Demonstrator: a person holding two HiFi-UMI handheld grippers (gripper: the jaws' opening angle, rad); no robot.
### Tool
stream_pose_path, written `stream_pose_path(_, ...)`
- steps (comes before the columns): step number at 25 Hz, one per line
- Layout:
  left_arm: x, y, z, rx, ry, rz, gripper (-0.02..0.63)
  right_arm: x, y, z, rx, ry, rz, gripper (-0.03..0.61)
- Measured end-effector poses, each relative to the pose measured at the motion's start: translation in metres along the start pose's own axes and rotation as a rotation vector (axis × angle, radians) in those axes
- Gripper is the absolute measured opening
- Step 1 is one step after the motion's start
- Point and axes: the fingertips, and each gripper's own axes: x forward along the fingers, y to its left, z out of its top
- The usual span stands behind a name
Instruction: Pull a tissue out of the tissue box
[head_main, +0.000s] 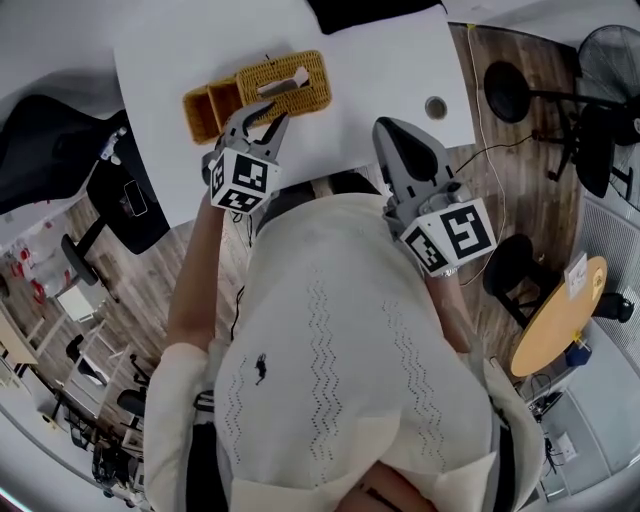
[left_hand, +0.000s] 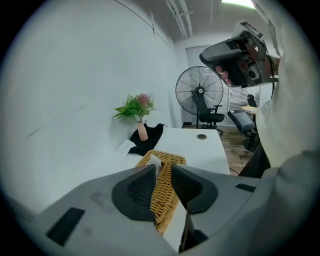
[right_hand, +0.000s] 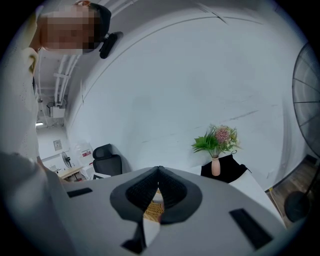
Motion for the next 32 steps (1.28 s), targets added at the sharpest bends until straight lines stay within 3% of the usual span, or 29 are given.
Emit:
stream_pose_path(11,0.019,0.024,-0.001,0.034,0.034,0.032,0.100,0.000,-0.006,0.001,0.011,-0.003,-0.024,0.002)
stream_pose_path(32,0.043,0.038,0.003,0.151,0.112,-0.048,0.103,-0.008,-0.019,0.001,0.041,-0.024,-0.082,0.002)
